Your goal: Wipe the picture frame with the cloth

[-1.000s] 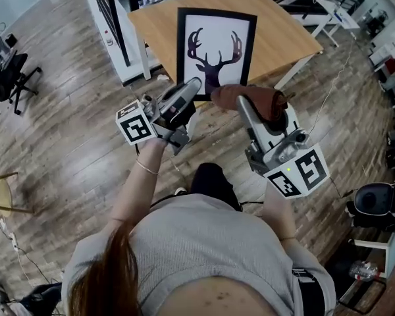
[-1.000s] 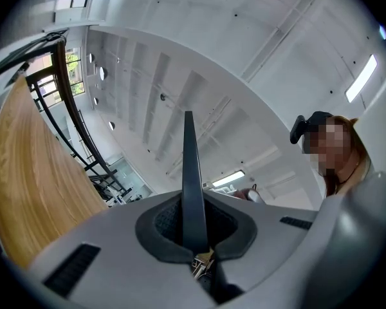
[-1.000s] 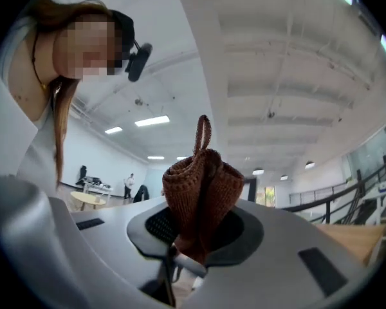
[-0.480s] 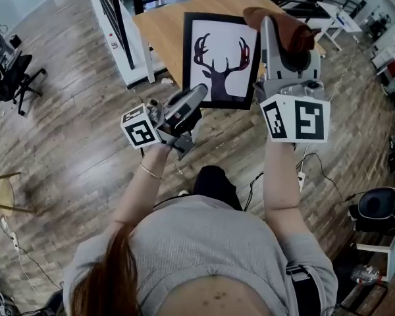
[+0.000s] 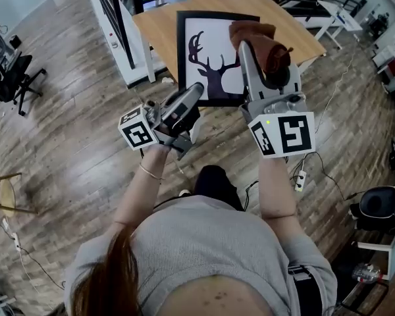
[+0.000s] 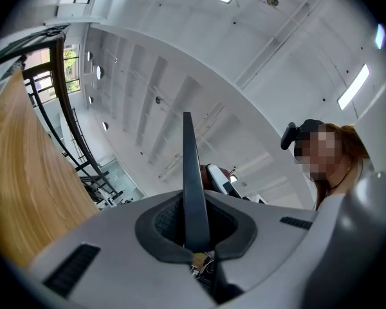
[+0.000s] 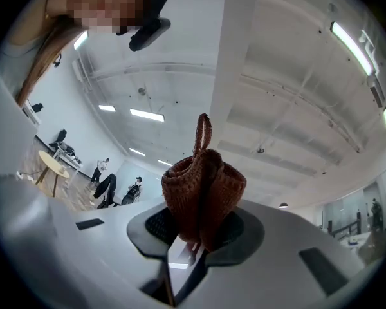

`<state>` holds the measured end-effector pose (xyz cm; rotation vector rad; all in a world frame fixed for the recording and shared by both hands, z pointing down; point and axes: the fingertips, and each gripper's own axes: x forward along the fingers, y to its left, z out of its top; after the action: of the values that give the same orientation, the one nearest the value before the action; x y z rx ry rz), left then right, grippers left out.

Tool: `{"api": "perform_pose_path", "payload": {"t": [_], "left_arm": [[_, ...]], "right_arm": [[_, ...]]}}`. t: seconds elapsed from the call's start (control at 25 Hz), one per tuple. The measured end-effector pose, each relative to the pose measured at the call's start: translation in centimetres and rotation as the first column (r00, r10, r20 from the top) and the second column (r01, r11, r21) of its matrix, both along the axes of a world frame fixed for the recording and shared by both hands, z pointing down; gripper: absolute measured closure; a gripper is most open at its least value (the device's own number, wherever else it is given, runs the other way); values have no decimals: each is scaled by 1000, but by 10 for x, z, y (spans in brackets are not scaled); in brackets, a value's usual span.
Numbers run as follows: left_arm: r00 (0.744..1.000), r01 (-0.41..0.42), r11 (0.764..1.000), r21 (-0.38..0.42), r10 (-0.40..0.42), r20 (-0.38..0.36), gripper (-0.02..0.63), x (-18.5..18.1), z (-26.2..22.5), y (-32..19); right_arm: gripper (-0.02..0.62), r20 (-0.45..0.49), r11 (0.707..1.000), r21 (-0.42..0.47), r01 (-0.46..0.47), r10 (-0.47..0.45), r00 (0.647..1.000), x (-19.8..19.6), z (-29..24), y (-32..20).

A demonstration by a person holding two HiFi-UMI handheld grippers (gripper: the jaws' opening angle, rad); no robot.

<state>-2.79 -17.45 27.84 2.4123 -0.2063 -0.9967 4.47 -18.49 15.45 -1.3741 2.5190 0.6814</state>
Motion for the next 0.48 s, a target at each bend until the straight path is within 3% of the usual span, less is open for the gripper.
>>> {"api": "perform_pose_path", "payload": {"t": [0.48], "left_arm": [[1000, -7, 1000, 1, 8, -9, 586, 0, 2, -2]], "right_arm": [[499, 23, 997, -74, 9, -7, 1000, 2, 28, 15]]}}
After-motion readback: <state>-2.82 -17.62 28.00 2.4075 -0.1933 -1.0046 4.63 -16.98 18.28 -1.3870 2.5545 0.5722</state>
